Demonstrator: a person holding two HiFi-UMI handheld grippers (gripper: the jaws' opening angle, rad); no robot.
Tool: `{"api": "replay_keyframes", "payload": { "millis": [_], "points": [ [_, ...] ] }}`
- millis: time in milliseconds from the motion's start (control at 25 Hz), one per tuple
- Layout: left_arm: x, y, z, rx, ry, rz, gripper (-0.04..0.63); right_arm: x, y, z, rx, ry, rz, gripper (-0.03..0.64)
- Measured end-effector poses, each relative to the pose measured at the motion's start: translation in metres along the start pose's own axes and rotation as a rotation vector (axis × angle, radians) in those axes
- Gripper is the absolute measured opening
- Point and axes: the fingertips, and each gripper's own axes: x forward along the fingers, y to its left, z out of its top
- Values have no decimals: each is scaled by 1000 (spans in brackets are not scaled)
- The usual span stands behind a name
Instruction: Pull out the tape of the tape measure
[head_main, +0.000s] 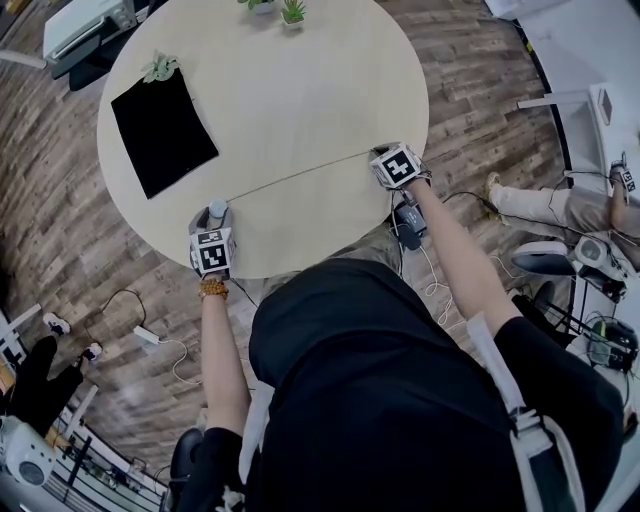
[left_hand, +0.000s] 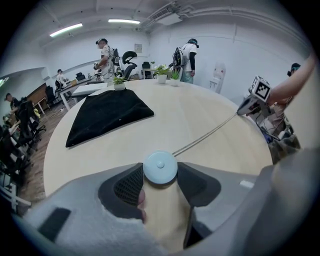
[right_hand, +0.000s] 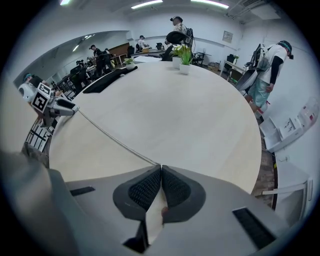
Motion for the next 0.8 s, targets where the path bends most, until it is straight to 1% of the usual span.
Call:
{"api": "replay_keyframes", "payload": {
  "millis": [200,360,520,640,720,800],
  "points": [
    [1,0,3,-38,-19,-5,225,1,-2,0,14,-8,11,11],
    [3,1,1,-57,-37,-5,227,3,-2,0,56,-1,21,12],
    [4,2,1,-72,-31,-12,229,4,-2,1,46,2,22,15],
    [-1,-1,1,-89,-22,-34,229,0,0,-3,54,0,15,18],
    [-4,0,0,-102,-13,-44,229,-2,2,-4,66,0,23,39],
    [-4,3,0,-108,-8,-39,229,-5,3,-3,63,6,36,55]
  ]
}}
